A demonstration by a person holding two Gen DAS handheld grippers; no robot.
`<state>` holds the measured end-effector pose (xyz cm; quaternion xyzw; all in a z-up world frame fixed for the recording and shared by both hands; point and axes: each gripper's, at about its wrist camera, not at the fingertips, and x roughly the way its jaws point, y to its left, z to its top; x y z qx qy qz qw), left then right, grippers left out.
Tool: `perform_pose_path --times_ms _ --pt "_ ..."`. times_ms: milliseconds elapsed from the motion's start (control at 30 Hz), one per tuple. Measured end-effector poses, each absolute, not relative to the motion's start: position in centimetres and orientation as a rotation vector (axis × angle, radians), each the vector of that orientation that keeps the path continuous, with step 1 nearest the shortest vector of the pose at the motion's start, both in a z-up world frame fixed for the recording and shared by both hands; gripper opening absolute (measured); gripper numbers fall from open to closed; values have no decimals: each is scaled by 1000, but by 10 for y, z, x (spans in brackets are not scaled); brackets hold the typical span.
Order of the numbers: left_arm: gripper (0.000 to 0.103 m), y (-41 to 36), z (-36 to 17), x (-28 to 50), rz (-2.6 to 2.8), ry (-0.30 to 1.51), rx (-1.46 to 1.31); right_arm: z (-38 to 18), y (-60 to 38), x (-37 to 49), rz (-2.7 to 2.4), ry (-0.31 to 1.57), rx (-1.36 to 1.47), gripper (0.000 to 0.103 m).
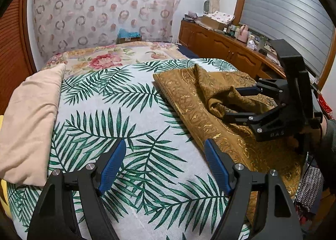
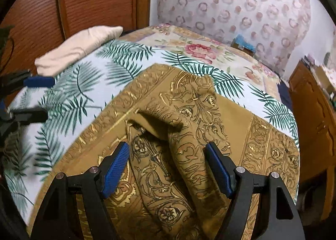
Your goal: Fold small clothes
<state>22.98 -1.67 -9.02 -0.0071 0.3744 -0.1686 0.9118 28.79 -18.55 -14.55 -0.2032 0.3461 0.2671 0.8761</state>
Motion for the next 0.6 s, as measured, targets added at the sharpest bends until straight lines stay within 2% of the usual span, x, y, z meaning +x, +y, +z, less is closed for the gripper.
perform_pose_path --times_ms 33,100,133,167,200,300,600 --pt "77 -17 -91 230 -348 774 -13 -146 -185 287 555 712 -438 68" --pt "77 -19 -91 230 -351 776 -11 -145 -184 287 556 711 -459 37" --pt "77 -19 -91 229 -352 776 -12 -144 -185 288 553 712 -470 29" --pt "77 -20 -90 229 -354 775 -13 -144 -186 286 547 710 -483 13" --pt "77 -21 -90 228 -357 774 -14 -141 -188 286 534 701 -494 8" --pt "77 -22 -89 226 -363 773 -13 -130 -203 276 530 670 -452 4" --pt "77 -35 -86 221 -392 767 -3 -85 -284 296 380 631 -256 3"
